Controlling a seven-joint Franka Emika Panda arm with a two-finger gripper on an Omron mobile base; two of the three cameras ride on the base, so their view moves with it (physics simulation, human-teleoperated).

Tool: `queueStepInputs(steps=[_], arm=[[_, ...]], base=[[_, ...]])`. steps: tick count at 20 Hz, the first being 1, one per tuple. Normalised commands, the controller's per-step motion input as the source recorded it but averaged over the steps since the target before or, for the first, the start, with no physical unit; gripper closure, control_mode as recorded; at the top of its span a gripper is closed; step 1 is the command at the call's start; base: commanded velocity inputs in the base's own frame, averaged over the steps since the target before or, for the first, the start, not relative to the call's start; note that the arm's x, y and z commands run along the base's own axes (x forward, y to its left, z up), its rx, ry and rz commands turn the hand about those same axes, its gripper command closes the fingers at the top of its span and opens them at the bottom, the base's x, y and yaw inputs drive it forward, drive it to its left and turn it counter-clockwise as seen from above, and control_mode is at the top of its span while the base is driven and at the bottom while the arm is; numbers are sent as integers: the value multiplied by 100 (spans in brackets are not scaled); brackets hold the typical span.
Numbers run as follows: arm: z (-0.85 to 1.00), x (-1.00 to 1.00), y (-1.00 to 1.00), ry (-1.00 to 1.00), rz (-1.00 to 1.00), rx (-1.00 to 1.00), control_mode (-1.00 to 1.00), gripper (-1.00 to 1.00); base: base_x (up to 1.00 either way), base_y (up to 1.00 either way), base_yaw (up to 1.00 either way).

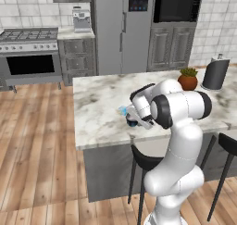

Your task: Stack the yogurt containers by placing the smaller containers on top of the larger containers.

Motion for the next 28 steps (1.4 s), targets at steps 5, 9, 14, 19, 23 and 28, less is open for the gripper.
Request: queueStepInputs(steps=[5,9,14,19,23,28], arm=[[-15,6,0,0,0,0,-100,100],[-13,0,0,0,0,0,-100,100],[-1,0,0,0,0,0,-100,100],[1,-10,0,0,0,0,-100,100],[10,-46,-1,0,-2,0,-100,100],[23,-44,-14,0,-4,4,-100,100]], base=[[0,0,0],[0,0,0],[0,0,0],[0,0,0],[0,0,0],[0,0,0]])
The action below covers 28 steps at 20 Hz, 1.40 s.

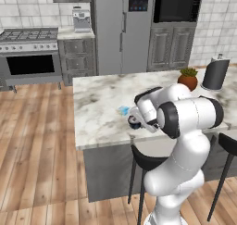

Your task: Stack the yogurt containers by placing the smaller containers on top of the larger containers.

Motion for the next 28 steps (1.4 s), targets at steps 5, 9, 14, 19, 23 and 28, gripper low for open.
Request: queueStepInputs(steps=[5,9,14,19,23,28], arm=[[56,-24,-17,0,-5,8,-100,100],[72,-8,-15,0,-3,10,-100,100],[61,-13,-17,0,-1,7,-100,100],[49,-15,-16,0,0,3,-100,100],[41,-14,-20,0,0,1,-100,100],[28,-13,-25,0,0,1,-100,100]], base=[[0,0,0],[0,0,0],[0,0,0],[0,0,0],[0,0,0],[0,0,0]])
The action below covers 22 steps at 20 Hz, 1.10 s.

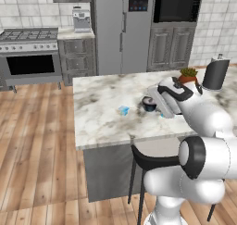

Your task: Stack the yogurt containers by placing the smaller containers on top of the larger containers.

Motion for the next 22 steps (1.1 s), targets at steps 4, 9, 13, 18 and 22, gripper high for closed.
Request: queueStepInputs(steps=[4,9,13,18,22], arm=[[24,-12,-32,0,0,3,-100,100],[15,-8,-36,0,0,4,-100,100],[9,-1,-37,0,0,3,-100,100],[6,0,-31,0,0,3,-100,100],[6,0,-28,0,0,2,-100,100]], base=[[0,0,0],[0,0,0],[0,0,0],[0,0,0],[0,0,0]])
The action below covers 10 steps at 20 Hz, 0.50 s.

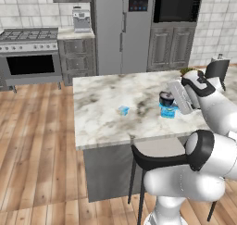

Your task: Stack the yogurt containers by placing the smaller containers on top of the larger containers.

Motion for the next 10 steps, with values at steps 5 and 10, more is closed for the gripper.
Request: queueStepInputs(steps=[5,10], arm=[[7,0,-27,0,0,3,-100,100],[1,0,-30,0,0,3,-100,100]], base=[[0,0,0],[0,0,0]])
